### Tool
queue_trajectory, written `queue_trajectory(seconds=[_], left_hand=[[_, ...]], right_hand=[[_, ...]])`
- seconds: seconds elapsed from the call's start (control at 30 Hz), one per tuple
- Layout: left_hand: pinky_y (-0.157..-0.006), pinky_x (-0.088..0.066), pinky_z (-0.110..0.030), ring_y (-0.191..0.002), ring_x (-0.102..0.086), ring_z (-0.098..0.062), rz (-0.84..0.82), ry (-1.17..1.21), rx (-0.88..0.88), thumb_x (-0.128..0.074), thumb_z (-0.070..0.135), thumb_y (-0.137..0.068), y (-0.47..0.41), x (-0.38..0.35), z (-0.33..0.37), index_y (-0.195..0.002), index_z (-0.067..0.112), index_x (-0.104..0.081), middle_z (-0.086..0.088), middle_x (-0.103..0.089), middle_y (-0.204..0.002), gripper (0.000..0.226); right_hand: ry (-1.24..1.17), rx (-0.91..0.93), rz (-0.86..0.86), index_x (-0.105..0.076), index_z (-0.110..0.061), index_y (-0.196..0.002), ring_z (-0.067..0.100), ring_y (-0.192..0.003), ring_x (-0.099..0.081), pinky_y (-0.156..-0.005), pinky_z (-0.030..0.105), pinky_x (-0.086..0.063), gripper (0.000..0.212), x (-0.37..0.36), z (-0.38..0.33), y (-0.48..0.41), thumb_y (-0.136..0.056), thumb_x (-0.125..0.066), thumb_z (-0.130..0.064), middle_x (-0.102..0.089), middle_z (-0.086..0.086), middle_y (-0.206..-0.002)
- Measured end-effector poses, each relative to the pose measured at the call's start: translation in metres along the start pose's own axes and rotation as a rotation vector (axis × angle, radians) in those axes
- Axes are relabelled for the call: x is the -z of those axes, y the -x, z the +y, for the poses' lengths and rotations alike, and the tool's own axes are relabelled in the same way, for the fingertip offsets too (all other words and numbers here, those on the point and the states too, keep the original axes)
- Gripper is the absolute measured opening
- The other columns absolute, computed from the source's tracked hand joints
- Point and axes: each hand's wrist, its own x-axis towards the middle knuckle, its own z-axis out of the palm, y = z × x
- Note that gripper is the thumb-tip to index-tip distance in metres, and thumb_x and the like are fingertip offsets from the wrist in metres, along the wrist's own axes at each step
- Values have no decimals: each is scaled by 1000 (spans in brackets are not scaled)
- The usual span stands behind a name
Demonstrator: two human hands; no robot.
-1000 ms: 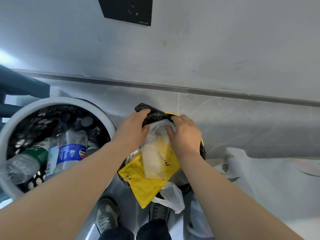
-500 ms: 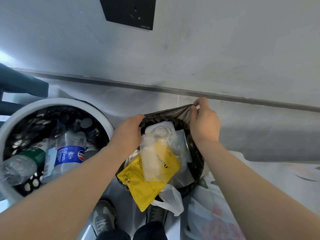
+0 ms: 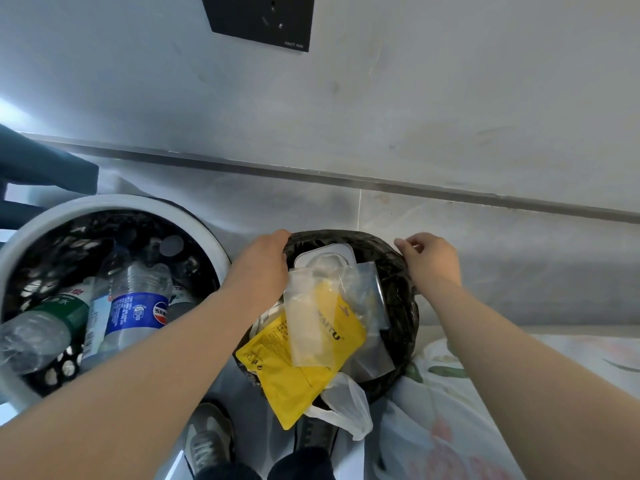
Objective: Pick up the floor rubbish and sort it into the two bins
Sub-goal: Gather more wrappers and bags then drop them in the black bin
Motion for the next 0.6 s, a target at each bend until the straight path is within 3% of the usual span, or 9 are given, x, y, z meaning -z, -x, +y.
queue_trajectory(seconds=[0.2, 0.43, 0.6], left_hand=[[-80, -44, -32, -99, -55, -26, 95, 24, -35, -48, 14, -96, 29, 22, 11, -131, 11, -46, -12, -55, -117, 36], [-88, -46, -36, -107, -55, -28, 59, 81, -24, -49, 16, -94, 95, 65, 36, -129, 14, -49, -11, -57, -119, 36], [-90, -45, -33, -112, -55, -24, 24, 107, 13, -49, 20, -95, 162, 115, 56, -133, 18, -48, -6, -55, -126, 38]], right_hand=[[42, 258, 81, -64, -18, -107, 16, -85, -61, -75, 33, -51, 24, 30, -23, 43, -93, -57, -35, -63, -2, -99], [106, 288, 3, -64, -18, -104, 18, -90, -60, -70, 27, -44, 18, 68, -43, 118, -92, -58, -30, -65, -1, -100], [197, 342, -79, -61, -18, -112, 21, -96, -61, -76, 32, -49, 22, 107, -82, 189, -93, -56, -28, -65, 0, -106]])
